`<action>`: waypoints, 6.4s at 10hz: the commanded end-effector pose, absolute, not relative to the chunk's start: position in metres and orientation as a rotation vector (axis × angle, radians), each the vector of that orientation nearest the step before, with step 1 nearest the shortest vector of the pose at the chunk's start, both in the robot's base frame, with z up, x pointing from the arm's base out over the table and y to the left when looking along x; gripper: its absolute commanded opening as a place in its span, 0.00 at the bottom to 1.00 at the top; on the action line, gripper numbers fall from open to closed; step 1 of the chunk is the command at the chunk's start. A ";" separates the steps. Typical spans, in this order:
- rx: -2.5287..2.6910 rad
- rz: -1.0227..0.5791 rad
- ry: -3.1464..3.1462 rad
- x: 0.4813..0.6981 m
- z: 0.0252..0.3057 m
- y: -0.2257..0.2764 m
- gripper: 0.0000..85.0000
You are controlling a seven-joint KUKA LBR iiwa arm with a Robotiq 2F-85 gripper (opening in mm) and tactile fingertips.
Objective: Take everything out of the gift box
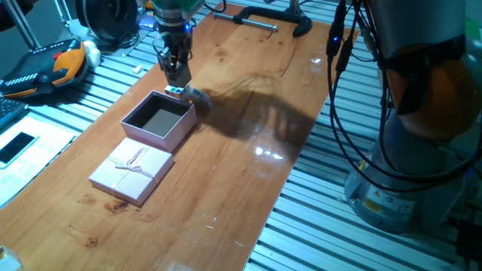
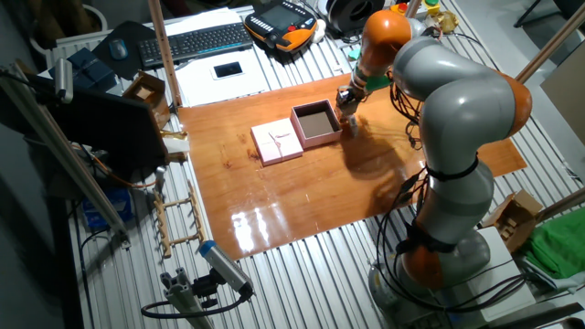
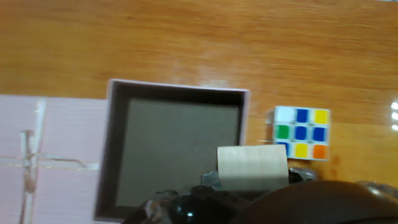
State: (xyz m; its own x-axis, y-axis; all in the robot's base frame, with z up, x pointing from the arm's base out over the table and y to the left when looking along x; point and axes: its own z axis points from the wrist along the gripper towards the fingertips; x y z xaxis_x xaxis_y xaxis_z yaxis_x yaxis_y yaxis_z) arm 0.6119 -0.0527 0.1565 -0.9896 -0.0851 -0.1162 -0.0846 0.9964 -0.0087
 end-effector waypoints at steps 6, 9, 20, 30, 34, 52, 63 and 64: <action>-0.041 0.048 3.051 0.616 0.151 -0.070 0.01; 0.089 0.025 3.051 0.616 0.151 -0.070 0.01; 0.011 -0.004 3.043 0.615 0.135 -0.137 0.01; 0.041 0.010 3.038 0.618 0.082 -0.155 0.01; 0.074 0.017 3.010 0.619 0.073 -0.155 0.01; 0.055 0.013 3.007 0.625 0.105 -0.155 0.66; 0.016 0.022 3.058 0.578 0.200 -0.072 0.01; 0.007 0.022 3.064 0.573 0.205 -0.067 0.01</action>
